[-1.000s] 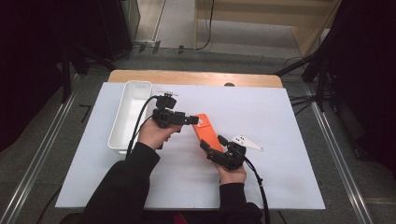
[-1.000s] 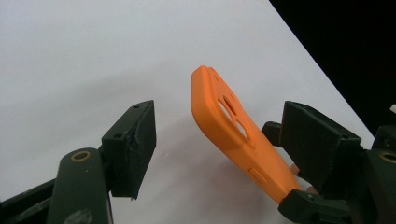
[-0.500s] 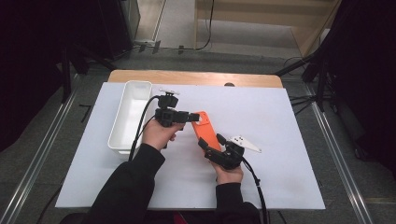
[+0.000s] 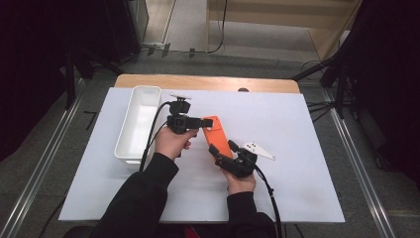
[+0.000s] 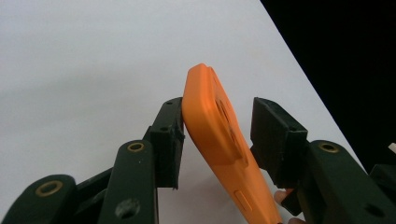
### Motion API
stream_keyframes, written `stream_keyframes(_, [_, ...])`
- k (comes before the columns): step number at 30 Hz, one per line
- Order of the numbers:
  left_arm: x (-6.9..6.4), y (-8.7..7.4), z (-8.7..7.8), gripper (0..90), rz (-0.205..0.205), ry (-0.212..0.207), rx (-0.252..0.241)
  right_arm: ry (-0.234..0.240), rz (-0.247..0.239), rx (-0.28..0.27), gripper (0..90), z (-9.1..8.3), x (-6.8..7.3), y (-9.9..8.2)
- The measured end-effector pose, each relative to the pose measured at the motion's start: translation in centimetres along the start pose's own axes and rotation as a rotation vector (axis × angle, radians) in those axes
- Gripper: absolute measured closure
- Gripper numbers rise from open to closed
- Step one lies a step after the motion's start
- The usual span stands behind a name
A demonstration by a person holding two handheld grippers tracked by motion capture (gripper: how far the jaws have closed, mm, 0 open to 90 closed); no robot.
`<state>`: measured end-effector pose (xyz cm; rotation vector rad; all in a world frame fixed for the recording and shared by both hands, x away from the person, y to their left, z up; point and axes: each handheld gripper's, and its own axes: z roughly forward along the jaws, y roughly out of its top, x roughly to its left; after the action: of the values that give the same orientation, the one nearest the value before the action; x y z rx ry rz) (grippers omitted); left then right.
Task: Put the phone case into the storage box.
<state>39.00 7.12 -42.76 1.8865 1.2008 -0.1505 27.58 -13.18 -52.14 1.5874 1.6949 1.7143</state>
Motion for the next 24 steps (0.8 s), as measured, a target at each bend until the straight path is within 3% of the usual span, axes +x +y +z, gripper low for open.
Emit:
stream_keyframes(12, [0.3, 0.1, 0.2, 70.3, -0.017, -0.019, 0.000, 0.000, -0.008, 0.027, 14.4, 0.4, 0.0, -0.3])
stream_keyframes(16, [0.0, -0.1, 0.1, 73.5, 0.019, -0.018, -0.024, 0.003, -0.023, 0.045, 14.4, 0.7, -0.1, -0.3])
stream_keyframes(20, [0.4, -0.2, 0.0, 75.1, 0.003, -0.031, -0.011, 0.001, -0.040, 0.052, 14.4, 0.9, 0.0, -0.5])
stream_keyframes(22, [0.8, -0.2, -0.1, 76.3, -0.031, -0.076, -0.006, -0.010, -0.064, 0.055, 14.3, 1.0, 0.2, -0.5])
stream_keyframes(24, [0.9, -0.2, -0.3, 76.8, -0.040, -0.086, -0.003, -0.011, -0.074, 0.053, 14.2, 1.1, 0.2, -0.6])
